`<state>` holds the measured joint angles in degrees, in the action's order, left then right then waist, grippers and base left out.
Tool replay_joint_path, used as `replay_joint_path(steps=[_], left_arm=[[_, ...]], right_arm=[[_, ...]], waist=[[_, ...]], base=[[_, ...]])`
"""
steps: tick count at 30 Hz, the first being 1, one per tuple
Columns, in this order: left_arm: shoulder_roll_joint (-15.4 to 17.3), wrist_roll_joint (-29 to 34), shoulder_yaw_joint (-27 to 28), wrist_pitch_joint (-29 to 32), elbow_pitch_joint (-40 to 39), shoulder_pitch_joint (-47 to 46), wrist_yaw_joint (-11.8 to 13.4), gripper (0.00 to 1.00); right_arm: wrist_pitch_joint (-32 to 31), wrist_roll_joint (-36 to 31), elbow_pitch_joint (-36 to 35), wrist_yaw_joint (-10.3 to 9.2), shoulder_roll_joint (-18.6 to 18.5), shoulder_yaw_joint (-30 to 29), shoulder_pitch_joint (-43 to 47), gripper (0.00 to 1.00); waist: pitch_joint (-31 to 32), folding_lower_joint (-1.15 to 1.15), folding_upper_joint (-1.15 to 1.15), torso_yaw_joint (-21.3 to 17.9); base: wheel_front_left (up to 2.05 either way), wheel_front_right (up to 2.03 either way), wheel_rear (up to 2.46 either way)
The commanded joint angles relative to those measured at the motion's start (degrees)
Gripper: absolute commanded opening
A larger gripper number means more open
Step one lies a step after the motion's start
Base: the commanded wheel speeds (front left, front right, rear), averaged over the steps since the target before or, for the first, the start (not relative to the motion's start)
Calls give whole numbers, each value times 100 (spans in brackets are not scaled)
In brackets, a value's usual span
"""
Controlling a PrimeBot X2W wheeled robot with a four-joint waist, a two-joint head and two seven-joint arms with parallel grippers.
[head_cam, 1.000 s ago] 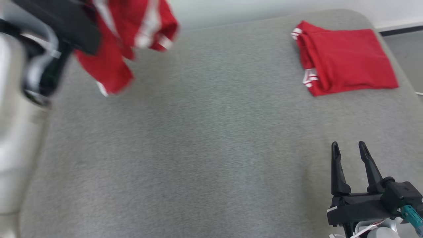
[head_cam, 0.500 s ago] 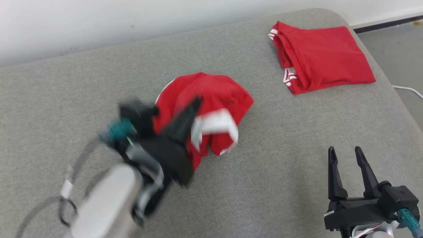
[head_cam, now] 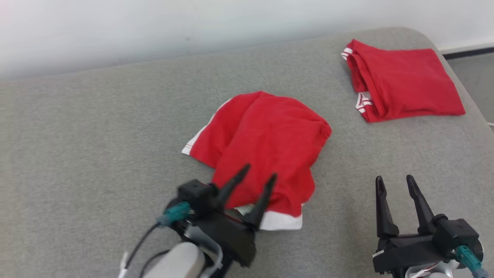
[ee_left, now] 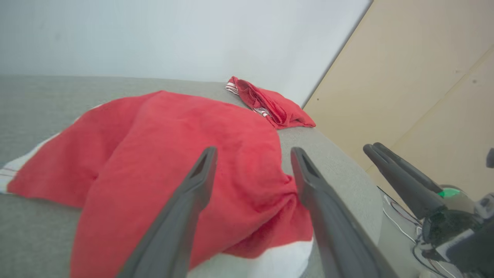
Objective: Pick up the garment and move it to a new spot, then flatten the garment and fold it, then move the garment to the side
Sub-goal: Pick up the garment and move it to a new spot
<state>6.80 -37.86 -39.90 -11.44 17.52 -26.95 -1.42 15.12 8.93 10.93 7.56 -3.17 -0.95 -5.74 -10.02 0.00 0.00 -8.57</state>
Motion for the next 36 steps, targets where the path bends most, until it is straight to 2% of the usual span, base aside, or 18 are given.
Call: replay_joint_path(steps=[1,3,8,12,17,25,36], left_arm=[[105,97,164,-159,-2,-63,83,100],[148,117,272,-230,-21,-41,122,100],[446,250,1132,-374,-335,330,343,100],[742,809,1839,-368,-813,806,435,100],[791,1191,2647,-367,-1263,1583,444,100],[573,1628,3537,-368,-1607,2656,132,100],[-130,2261,4393,-369,-1768,3405,-281,100]], right_arm=[[2,-66,12,-14,-33,34,85,100],[1,-68,11,-14,-48,41,105,100],[2,-68,-59,-14,-70,69,215,100],[2,-59,-95,-14,-107,74,298,100],[2,-32,-108,-14,-150,86,401,100],[1,18,-187,-14,-157,120,597,100],[1,63,-313,-14,-100,159,861,100]], waist=[[178,0,0,178],[229,0,0,219],[479,0,0,398],[653,0,0,510],[848,0,0,627],[1023,0,0,810],[1058,0,0,1003]], base=[[0,0,0],[0,0,0],[0,0,0],[0,0,0],[0,0,0],[0,0,0],[0,0,0]])
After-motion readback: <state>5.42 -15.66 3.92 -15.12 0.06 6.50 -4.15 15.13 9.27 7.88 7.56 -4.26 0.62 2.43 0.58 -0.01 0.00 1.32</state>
